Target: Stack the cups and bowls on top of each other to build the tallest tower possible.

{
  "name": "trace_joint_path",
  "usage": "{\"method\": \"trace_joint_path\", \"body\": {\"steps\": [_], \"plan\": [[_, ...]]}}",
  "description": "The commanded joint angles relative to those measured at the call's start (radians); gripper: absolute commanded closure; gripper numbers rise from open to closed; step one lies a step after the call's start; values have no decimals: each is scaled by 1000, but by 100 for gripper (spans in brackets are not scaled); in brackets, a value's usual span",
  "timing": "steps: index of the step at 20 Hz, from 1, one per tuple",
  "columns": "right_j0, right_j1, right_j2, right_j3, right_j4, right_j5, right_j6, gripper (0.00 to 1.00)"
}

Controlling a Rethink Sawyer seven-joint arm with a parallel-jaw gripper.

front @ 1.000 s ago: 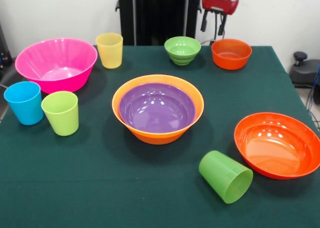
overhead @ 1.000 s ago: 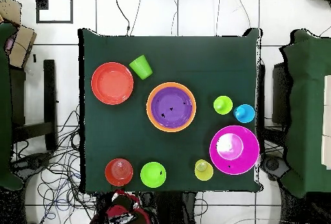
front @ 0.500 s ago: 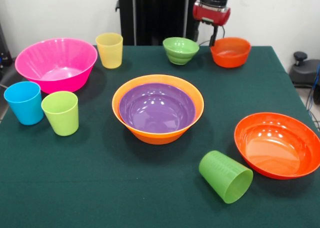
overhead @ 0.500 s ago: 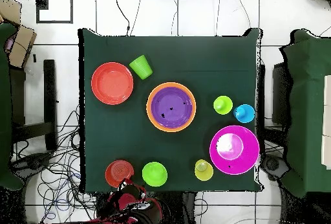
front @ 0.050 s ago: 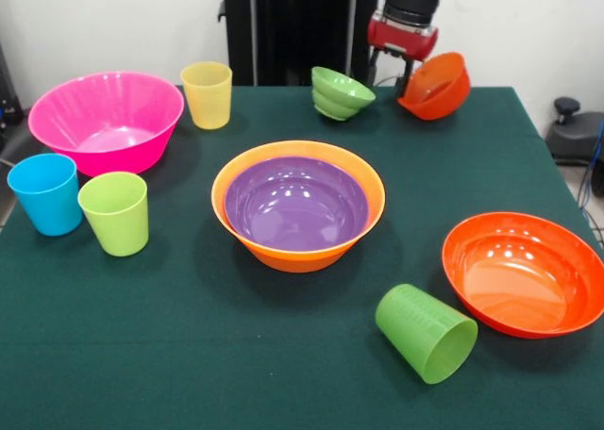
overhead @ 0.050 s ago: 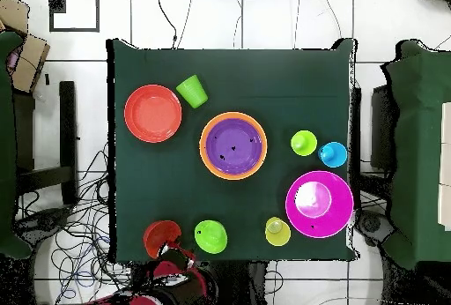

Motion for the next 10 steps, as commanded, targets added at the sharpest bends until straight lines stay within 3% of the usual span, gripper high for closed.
{"method": "trace_joint_path", "body": {"steps": [1,10], "plan": [[43,-41,50,-120,99,132,73,0],[-110,-245,109,-48,-28,260,30,0]]}}
